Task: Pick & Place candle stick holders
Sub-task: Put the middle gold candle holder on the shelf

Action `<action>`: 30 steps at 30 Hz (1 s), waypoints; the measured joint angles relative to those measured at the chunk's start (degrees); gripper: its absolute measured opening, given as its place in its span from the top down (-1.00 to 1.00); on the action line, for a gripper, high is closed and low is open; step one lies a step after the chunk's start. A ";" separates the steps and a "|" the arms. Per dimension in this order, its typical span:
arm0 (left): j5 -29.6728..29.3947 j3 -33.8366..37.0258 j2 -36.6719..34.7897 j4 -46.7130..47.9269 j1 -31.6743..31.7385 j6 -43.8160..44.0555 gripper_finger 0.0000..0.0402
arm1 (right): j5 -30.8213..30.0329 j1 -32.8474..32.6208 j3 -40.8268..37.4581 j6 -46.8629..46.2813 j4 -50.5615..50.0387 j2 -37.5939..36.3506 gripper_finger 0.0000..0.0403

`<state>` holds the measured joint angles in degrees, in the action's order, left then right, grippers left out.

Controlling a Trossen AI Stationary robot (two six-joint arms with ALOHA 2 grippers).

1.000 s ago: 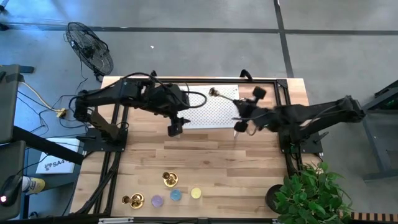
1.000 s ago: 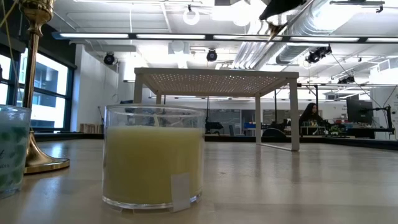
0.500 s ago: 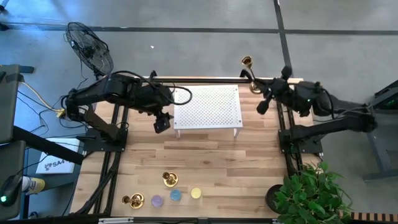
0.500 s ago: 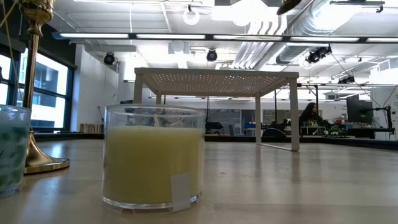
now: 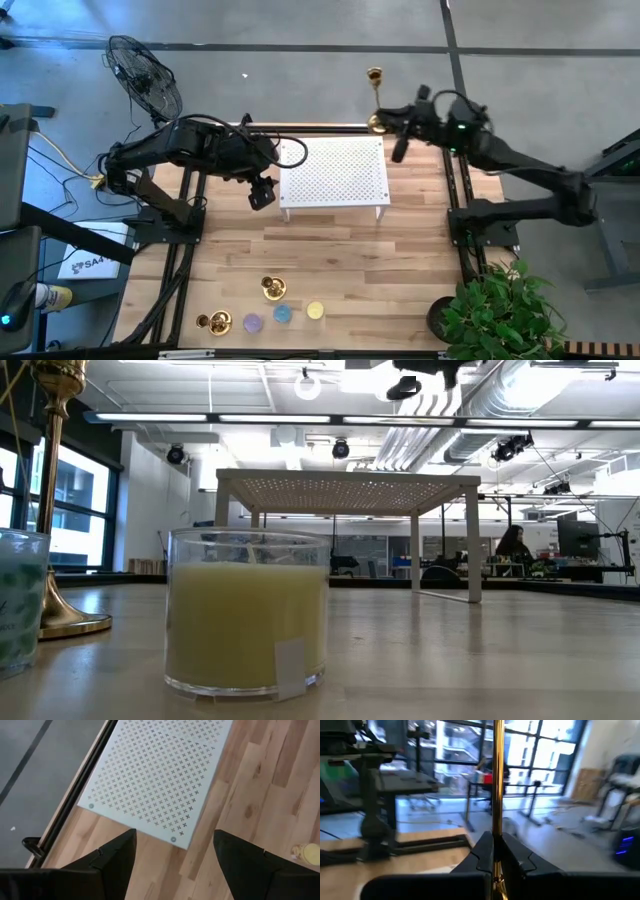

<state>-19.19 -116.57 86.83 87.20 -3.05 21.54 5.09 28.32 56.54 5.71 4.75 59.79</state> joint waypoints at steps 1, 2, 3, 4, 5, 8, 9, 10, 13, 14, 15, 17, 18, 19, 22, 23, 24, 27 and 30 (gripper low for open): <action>0.07 0.00 0.00 0.01 0.00 -0.02 -0.29 | 1.70 1.01 -1.33 -1.70 2.29 1.12 0.97; 0.19 0.00 0.00 0.00 0.00 -0.02 -0.29 | 2.68 1.87 -2.67 -3.16 4.19 2.10 0.97; 0.18 0.00 0.00 0.00 0.00 -0.02 -0.29 | 3.44 2.43 -4.17 -4.10 6.44 3.00 0.97; 0.21 0.00 0.00 0.00 0.00 -0.02 -0.29 | 4.09 2.75 -5.72 -4.32 8.93 3.77 0.97; 0.23 0.00 0.00 0.00 0.00 -0.02 -0.29 | 4.22 2.91 -7.33 -4.66 11.45 4.35 0.97; 0.26 0.00 0.00 0.00 0.00 -0.02 -0.29 | 4.77 2.85 -12.80 -5.52 21.08 5.31 0.97; 0.29 0.00 0.00 0.00 0.00 -0.02 -0.29 | 5.17 2.82 -14.94 -4.95 24.55 5.46 0.97; 0.29 0.00 0.00 0.00 0.00 -0.01 -0.29 | 5.20 2.80 -17.14 -4.54 27.95 5.50 0.97; 0.29 0.00 0.00 -0.02 0.00 -0.02 -0.29 | 4.56 2.86 -22.90 -5.18 37.37 5.51 0.97; 0.29 0.00 0.02 -0.03 0.00 -0.02 -0.29 | 3.86 2.86 -24.45 -5.26 39.38 5.46 0.97; 0.29 0.00 0.02 -0.07 0.00 -0.02 -0.29 | 3.61 2.86 -25.96 -5.00 41.00 5.46 0.97; 0.15 0.00 0.02 -0.19 0.00 -0.02 -0.29 | 4.24 2.86 -28.46 -3.10 42.22 5.46 0.97; 0.14 0.00 0.02 -0.35 0.00 -0.02 -0.29 | 4.35 2.86 -29.40 -2.57 42.67 5.52 0.97; 0.13 0.00 0.02 -0.55 0.00 -0.02 -0.29 | 4.21 2.85 -30.19 -2.51 43.49 5.57 0.97; 0.07 0.00 0.02 -1.24 0.02 -0.03 -0.29 | 2.68 2.86 -31.71 -2.39 45.84 5.58 0.97; 0.02 0.00 0.02 -1.57 0.02 -0.10 -0.29 | 2.27 2.86 -31.89 -2.08 46.33 5.79 0.97; -0.03 0.00 0.02 -1.99 0.02 -0.12 -0.29 | 2.01 2.89 -31.96 -2.00 46.84 6.13 0.97; -0.03 0.00 0.04 -2.36 0.02 -0.23 -0.29 | 2.19 3.14 -31.87 -2.27 48.01 8.35 0.97; -0.03 0.00 0.07 -2.63 0.02 -0.24 -0.29 | 2.40 3.23 -31.87 -2.81 50.74 11.76 0.97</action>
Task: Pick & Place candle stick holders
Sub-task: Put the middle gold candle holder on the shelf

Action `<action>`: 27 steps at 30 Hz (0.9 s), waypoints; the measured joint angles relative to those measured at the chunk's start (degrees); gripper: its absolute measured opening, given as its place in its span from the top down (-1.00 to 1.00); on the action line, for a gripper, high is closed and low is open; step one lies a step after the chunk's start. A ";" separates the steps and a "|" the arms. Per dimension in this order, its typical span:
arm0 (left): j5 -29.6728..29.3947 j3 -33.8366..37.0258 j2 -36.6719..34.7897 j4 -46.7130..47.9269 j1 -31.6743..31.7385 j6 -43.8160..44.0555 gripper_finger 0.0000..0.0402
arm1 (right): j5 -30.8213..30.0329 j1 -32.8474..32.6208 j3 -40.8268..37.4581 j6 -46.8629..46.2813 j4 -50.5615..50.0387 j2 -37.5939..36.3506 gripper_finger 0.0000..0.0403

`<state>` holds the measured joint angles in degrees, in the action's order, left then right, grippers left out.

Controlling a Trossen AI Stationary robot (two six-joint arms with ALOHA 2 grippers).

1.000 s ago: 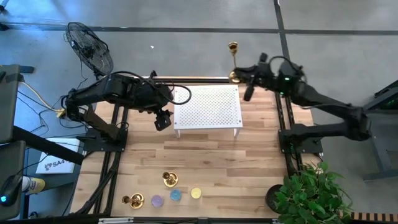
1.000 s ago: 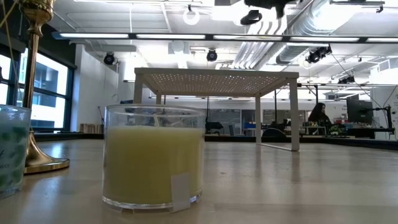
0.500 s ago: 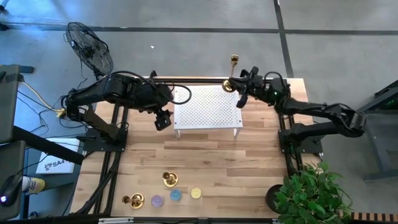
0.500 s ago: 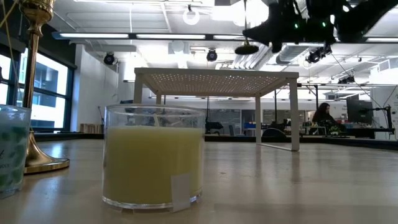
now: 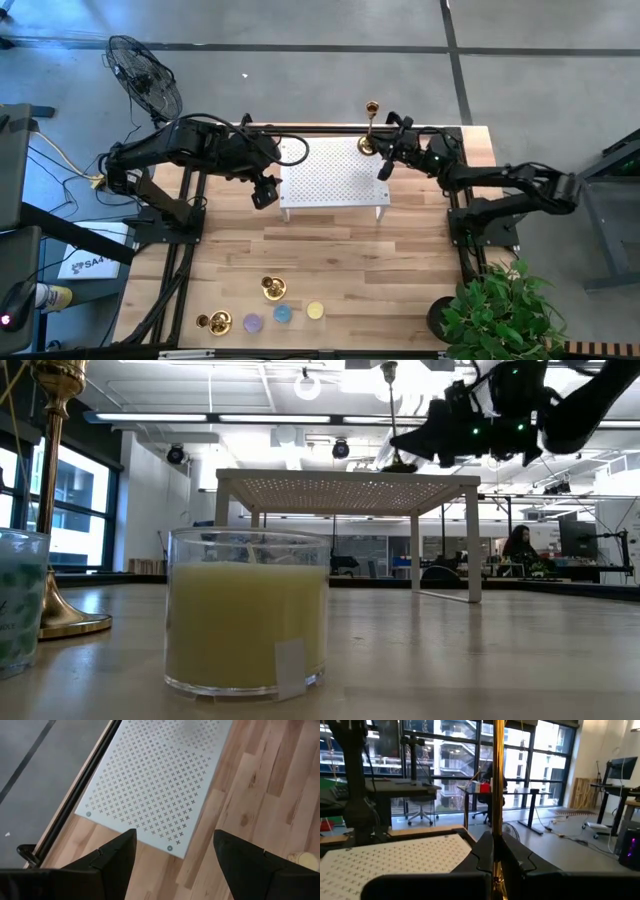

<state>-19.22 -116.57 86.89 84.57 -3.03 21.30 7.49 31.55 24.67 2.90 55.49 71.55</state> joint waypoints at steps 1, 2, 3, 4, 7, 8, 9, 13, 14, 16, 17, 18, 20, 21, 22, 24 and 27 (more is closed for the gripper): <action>0.01 0.00 0.02 -0.07 0.00 0.01 -0.29 | 0.37 0.00 0.00 -0.02 1.59 1.07 0.97; 0.03 0.00 0.02 -0.20 0.00 0.01 -0.29 | 0.80 0.00 0.00 -0.07 2.88 1.96 0.97; 0.16 0.00 0.02 -0.37 0.00 0.02 -0.29 | 1.03 -0.02 0.00 -0.08 3.86 2.64 0.97; 0.22 0.00 0.02 -0.43 0.00 0.02 -0.29 | 0.57 -0.02 0.02 -0.09 4.22 3.14 0.97; 0.45 0.00 0.02 -0.41 0.00 0.01 -0.29 | -1.91 0.01 0.02 -0.02 3.94 4.57 0.97; 0.45 0.00 0.02 -0.42 0.00 0.02 -0.29 | -2.03 0.13 0.00 -0.02 3.87 5.02 0.97; 0.45 0.00 0.02 -0.42 0.00 0.01 -0.29 | -2.08 0.26 0.00 -0.06 3.81 5.38 0.97; 0.46 0.02 0.02 -0.43 0.00 0.00 -0.29 | -3.34 0.59 0.00 -1.25 3.03 7.04 0.97; 0.48 0.02 0.02 -0.43 0.00 0.00 -0.29 | -3.82 0.66 -0.05 -1.18 2.92 7.54 0.97; 0.48 0.02 0.02 -0.43 0.00 0.01 -0.29 | -4.26 0.74 -0.07 -1.14 2.92 8.30 0.97; 0.48 0.02 0.02 -0.43 0.00 0.00 -0.29 | -4.67 0.74 -0.07 -1.29 3.05 8.52 0.97; 0.48 0.02 0.02 -0.43 0.00 0.02 -0.29 | -5.08 0.74 -0.07 -1.38 3.16 8.80 0.97; 0.50 0.02 0.02 -0.43 0.00 0.00 -0.29 | -5.69 0.74 -0.07 -1.45 3.07 9.17 0.97; 0.52 0.02 0.02 -0.43 0.00 0.01 -0.29 | -5.74 0.73 -0.07 -1.75 3.08 9.22 0.97; 0.52 0.02 0.02 -0.43 0.00 0.02 -0.29 | -5.77 0.72 -0.07 -2.21 3.05 9.22 0.97; 0.55 0.02 0.02 -0.43 0.00 0.00 -0.29 | -6.38 0.71 -0.07 -2.91 2.71 9.22 0.97; 0.56 0.02 0.02 -0.43 0.00 0.02 -0.29 | -7.59 0.52 0.01 -3.13 1.56 9.09 0.97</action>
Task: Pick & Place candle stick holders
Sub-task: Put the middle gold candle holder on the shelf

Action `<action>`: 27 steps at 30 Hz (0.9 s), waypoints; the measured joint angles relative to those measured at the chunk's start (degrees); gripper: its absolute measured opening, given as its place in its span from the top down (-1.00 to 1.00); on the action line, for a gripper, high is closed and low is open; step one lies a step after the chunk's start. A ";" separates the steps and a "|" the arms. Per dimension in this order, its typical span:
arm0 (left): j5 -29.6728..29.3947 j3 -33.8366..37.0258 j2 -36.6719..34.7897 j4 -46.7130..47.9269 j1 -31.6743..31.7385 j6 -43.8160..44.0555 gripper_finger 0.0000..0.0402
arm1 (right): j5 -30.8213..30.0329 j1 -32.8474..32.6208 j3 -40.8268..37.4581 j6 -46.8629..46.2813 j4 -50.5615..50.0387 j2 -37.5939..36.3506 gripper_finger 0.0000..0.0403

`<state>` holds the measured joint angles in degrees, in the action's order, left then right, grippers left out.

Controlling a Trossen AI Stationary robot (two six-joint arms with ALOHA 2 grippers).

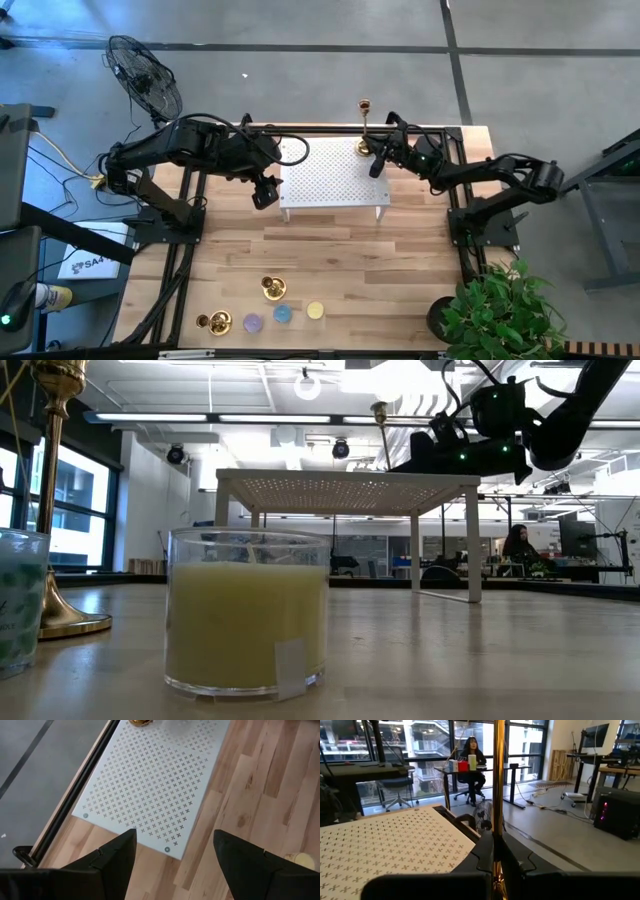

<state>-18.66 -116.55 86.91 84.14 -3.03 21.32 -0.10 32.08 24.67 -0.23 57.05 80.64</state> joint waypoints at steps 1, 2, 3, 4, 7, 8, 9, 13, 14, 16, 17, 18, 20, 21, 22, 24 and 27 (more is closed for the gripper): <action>0.00 0.00 0.00 0.00 0.00 0.00 -0.29 | 0.00 0.00 0.06 -0.01 -0.41 0.00 0.97; 0.01 0.00 0.00 0.00 0.00 -0.02 -0.29 | -0.06 0.00 0.08 -0.43 -0.73 -0.02 0.97; 0.00 0.00 0.00 0.00 0.00 0.00 -0.29 | -0.10 0.02 0.08 -1.08 -0.89 -0.07 0.97; -0.01 0.00 0.00 0.00 0.00 -0.01 -0.29 | 0.00 0.02 0.08 -1.31 -1.03 -0.07 0.97; 0.00 0.00 0.00 0.00 0.00 0.00 -0.29 | 0.31 -0.32 0.07 -1.38 -1.23 -0.07 0.97; 0.01 0.00 0.00 0.00 0.00 -0.02 -0.29 | 0.11 -0.54 0.07 -1.38 -1.30 -0.07 0.97; 0.00 0.00 0.00 0.00 0.00 -0.01 -0.29 | 0.09 -0.78 0.07 -1.38 -1.38 -0.07 0.97; 0.00 0.00 0.00 0.00 0.00 0.00 -0.29 | 0.17 -1.81 0.06 -1.28 -2.13 -0.07 0.97; 0.04 0.00 0.00 0.00 0.00 0.00 -0.29 | 0.14 -1.88 0.04 -1.27 -2.43 -0.04 0.95; 0.10 0.00 0.00 0.00 0.00 0.00 -0.29 | 0.20 -1.88 0.01 -1.34 -3.09 -0.04 0.89; 0.10 0.00 0.00 0.00 0.00 0.00 -0.29 | 0.11 -1.88 0.01 -1.65 -3.45 -0.04 0.86; 0.10 0.00 0.00 0.00 0.00 0.00 -0.29 | 0.11 -1.86 0.01 -2.16 -3.76 -0.02 0.84; 0.12 0.00 0.00 0.00 0.00 0.00 -0.29 | 0.08 -1.87 -0.18 -2.49 -4.49 0.14 0.81; 0.12 0.00 0.00 -0.01 0.00 0.00 -0.29 | 0.26 -1.88 0.00 -2.48 -4.68 0.11 0.81; 0.13 0.02 0.00 -0.01 0.00 0.00 -0.29 | 0.19 -1.88 -0.11 -2.50 -4.75 0.04 0.81; 0.14 0.02 0.00 -0.02 0.00 0.00 -0.29 | 0.31 -1.88 -0.10 -2.48 -4.71 0.06 0.83; 0.34 0.02 0.00 0.00 0.00 0.00 -0.29 | 0.64 -1.88 -0.10 -2.03 -4.58 -0.11 0.87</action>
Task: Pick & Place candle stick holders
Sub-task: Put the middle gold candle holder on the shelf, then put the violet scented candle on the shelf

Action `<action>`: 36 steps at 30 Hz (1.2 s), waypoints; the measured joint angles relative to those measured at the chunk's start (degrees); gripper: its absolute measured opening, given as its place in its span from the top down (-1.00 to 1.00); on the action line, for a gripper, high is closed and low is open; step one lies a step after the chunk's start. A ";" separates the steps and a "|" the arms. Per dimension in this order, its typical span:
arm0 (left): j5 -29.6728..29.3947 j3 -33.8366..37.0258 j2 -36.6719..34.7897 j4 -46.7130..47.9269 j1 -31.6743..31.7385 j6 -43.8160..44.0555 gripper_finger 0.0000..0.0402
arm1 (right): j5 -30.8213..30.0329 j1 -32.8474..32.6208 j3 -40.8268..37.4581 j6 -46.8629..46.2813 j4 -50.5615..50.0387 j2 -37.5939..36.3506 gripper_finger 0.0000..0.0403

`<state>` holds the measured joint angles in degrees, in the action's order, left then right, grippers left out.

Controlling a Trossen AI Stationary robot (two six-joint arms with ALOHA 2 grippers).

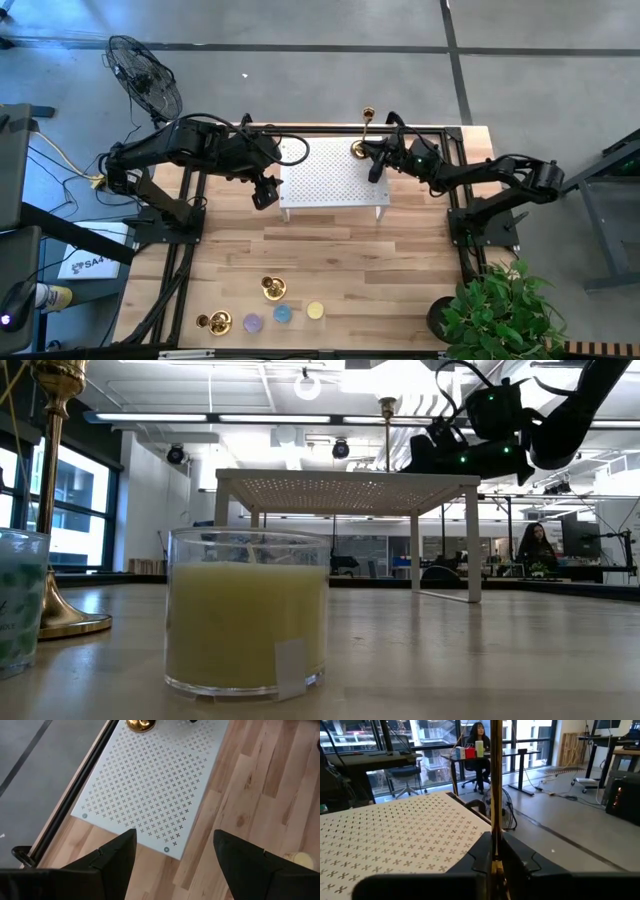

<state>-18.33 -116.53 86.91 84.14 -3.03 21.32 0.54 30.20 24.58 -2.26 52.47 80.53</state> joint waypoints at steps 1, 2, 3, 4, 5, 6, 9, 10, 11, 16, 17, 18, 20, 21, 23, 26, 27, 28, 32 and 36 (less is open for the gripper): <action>0.00 0.00 0.00 0.00 0.00 0.00 -0.29 | 0.19 -0.02 0.00 0.22 -0.09 -0.19 0.87; 0.00 0.00 0.00 0.00 0.00 0.00 -0.29 | 0.60 -0.04 -0.02 0.43 -0.16 -0.41 0.87; 0.00 0.00 0.00 0.00 0.00 0.00 -0.29 | 1.11 -0.13 -0.04 0.79 -0.33 -0.72 0.87; 0.01 0.00 0.00 0.00 0.00 0.00 -0.29 | 1.34 -0.29 -0.08 0.87 -0.55 -1.09 0.86; 0.01 0.00 0.00 0.00 0.00 0.00 -0.29 | 1.47 -0.49 -0.11 0.90 -0.83 -1.43 0.84; 0.02 0.00 0.00 0.00 0.00 0.00 -0.29 | 1.54 -0.67 -0.13 1.00 -0.91 -1.75 0.82; 0.02 0.00 0.00 0.00 0.00 0.00 -0.29 | 1.74 -0.78 -0.13 1.03 -1.03 -2.60 0.72; 0.02 0.00 0.00 0.00 0.00 0.00 -0.29 | 1.57 -0.74 -0.13 1.05 -1.19 -2.72 0.69; 0.02 0.00 0.00 0.00 0.00 0.00 -0.29 | 1.44 -0.73 -0.13 1.05 -1.45 -2.82 0.66; 0.04 0.00 0.00 0.00 0.00 0.00 -0.29 | -0.10 -0.74 -0.12 1.19 -1.76 -2.95 0.49; 0.04 0.00 0.00 0.00 0.00 0.00 -0.29 | -0.18 -0.74 -0.13 1.20 -1.84 -2.95 0.46; 0.04 0.00 0.00 0.00 0.00 0.00 -0.29 | -0.22 -0.74 -0.12 1.20 -1.84 -2.95 0.42; 0.04 0.00 0.05 0.00 0.00 0.00 -0.29 | -0.11 -0.74 -0.11 1.20 -1.26 -2.97 0.36; 0.04 0.00 0.23 0.00 0.00 0.00 -0.29 | 0.25 -0.74 -0.11 1.23 -0.86 -2.97 0.33; 0.07 0.02 0.42 0.00 0.00 0.00 -0.29 | 1.42 -0.74 -0.11 1.21 0.17 -3.00 0.26; 0.09 0.04 0.44 0.00 0.00 0.00 -0.29 | 2.93 -0.74 -0.09 1.05 1.13 -3.00 0.17; 0.09 0.04 0.44 0.00 0.00 0.00 -0.29 | 3.01 -0.74 -0.09 0.88 1.34 -3.00 0.13; 0.09 0.04 0.44 0.00 0.00 0.00 -0.29 | 3.04 -0.74 -0.09 0.83 1.38 -3.03 0.10; 0.09 0.04 0.44 0.00 0.00 0.00 -0.29 | 2.78 -0.70 -0.09 0.83 1.43 -3.04 0.00; 0.09 0.04 0.44 0.00 0.00 0.00 -0.29 | 2.72 -0.70 -0.07 0.84 0.86 -4.28 -0.08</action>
<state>-18.24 -116.49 87.35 84.14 -3.03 21.32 3.25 29.50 24.51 -1.42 53.33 76.26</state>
